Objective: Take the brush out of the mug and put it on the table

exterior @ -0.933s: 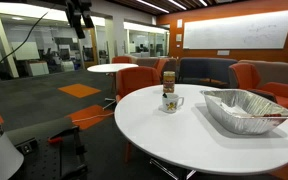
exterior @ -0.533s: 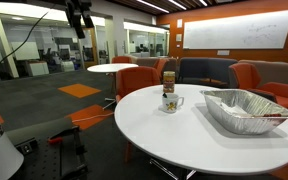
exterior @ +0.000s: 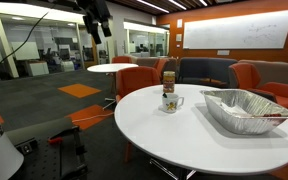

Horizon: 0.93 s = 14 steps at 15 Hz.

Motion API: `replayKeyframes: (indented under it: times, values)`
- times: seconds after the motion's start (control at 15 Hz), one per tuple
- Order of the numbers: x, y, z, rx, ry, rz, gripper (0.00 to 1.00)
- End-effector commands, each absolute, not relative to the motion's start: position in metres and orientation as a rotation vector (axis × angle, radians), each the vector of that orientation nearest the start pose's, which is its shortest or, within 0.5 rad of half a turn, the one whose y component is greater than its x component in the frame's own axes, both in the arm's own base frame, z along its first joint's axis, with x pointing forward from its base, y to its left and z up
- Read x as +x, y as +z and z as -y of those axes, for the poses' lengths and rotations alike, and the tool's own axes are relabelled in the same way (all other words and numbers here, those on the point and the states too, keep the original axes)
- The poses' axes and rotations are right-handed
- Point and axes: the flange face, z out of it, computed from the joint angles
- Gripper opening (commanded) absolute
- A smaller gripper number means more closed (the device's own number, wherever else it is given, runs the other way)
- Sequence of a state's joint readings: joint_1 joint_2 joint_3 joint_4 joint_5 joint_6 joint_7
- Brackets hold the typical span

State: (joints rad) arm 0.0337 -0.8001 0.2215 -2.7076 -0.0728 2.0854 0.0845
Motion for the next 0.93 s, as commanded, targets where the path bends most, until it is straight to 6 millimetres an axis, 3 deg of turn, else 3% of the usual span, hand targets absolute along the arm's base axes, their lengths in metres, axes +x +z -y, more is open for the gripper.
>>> replayKeyframes:
  times: [0.0,0.47,0.87]
  values:
    - [0.387,0.448,-0.076,-3.323,-0.164,0.104,1.0]
    - [0.531,0.39,-0.082,-3.294,0.081,-0.032,1.0]
    - [0.651,0.312,-0.097,-3.22,0.137,0.013,1.0]
